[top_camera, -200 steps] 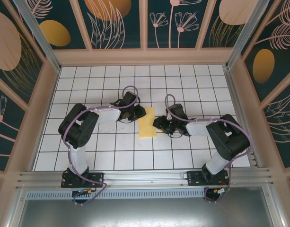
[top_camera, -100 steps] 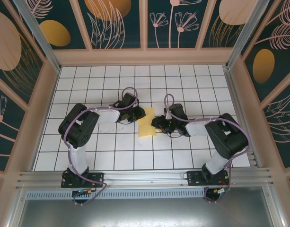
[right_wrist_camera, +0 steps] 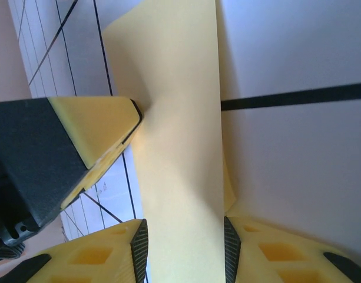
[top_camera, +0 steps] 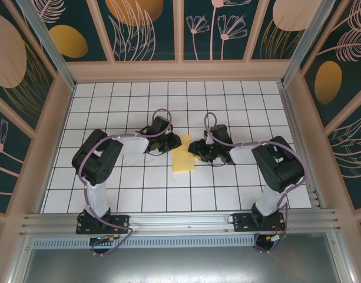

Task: Fold a paper plane with a square sheet of paper (pick it up from the middle)
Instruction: Third fold the triangle at the center of the table.

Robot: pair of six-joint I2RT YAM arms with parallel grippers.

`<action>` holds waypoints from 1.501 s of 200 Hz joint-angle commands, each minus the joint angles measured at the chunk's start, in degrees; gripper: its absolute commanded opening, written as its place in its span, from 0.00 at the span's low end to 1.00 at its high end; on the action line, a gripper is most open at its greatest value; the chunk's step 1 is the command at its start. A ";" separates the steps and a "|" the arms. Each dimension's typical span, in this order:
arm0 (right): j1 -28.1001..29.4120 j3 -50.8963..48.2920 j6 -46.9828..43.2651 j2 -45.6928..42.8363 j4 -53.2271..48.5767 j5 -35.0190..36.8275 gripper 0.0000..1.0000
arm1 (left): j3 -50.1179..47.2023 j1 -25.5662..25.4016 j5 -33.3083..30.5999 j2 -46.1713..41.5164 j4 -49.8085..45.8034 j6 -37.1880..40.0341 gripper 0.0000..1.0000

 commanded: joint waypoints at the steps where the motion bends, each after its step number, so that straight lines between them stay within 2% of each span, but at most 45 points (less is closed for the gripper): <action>1: -0.75 1.90 -2.12 0.11 -0.66 -0.94 0.39 | -1.08 -0.21 -0.06 -2.10 -1.95 1.92 0.27; 39: -1.24 3.58 -1.30 4.46 3.21 -7.12 0.30 | -1.84 -0.21 -0.77 -5.25 -0.82 3.23 0.30; 77: -1.21 3.66 -1.59 4.30 2.81 -6.66 0.29 | -2.43 -0.27 0.17 -5.86 0.60 2.24 0.32; 104: -1.21 3.37 -0.73 4.70 3.90 -7.36 0.23 | -7.85 -1.11 -1.85 -13.30 2.45 3.05 0.36; 127: -1.20 3.66 -0.43 4.60 3.83 -7.24 0.20 | -12.68 -5.73 -6.56 -22.82 4.07 7.79 0.44; 138: -1.16 3.65 0.10 4.39 4.56 -7.48 0.19 | -13.22 -9.07 -10.74 -25.40 1.40 11.82 0.49; 153: -1.19 4.07 0.66 4.63 4.79 -8.27 0.18 | -12.96 -13.98 -17.32 -26.78 -3.52 16.62 0.50; 186: -1.19 4.71 1.26 4.72 4.58 -9.30 0.19 | -12.34 -23.90 -28.88 -24.69 -9.46 22.34 0.56; 206: -1.23 4.90 1.17 4.80 4.38 -9.43 0.20 | -11.16 -27.98 -34.37 -21.62 -11.36 23.82 0.62; 261: -1.26 5.40 1.33 5.17 4.10 -10.01 0.21 | -6.77 -32.71 -38.13 -14.41 -12.02 26.06 0.70; 300: -1.30 5.69 1.16 5.08 3.55 -9.94 0.21 | -4.33 -33.47 -43.02 -12.15 -13.89 26.75 0.72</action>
